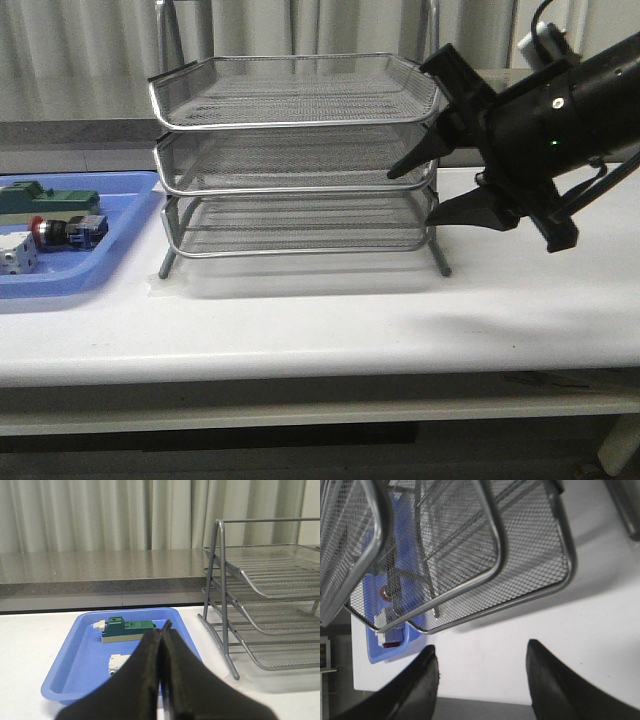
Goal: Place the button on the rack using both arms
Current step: 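Move the right gripper toward the middle tier of the wire rack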
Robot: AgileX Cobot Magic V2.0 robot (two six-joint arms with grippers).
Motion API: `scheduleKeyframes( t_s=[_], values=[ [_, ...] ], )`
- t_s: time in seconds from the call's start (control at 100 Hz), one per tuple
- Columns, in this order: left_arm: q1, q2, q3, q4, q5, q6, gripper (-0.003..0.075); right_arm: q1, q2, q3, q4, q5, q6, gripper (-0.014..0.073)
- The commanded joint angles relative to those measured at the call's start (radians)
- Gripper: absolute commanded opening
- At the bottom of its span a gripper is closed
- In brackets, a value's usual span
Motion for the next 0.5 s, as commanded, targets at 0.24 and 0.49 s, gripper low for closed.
scheduleKeyframes(
  t_s=[0.24, 0.49],
  values=[
    [0.003, -0.033, 0.057, -0.005, -0.079, -0.010, -0.0021, -0.021, 0.066, -0.107, 0.131, 0.162, -0.046, 0.0408],
    [0.003, -0.033, 0.057, -0.005, -0.079, -0.010, -0.0021, -0.081, 0.066, -0.107, 0.132, 0.186, -0.046, 0.0408]
  ],
)
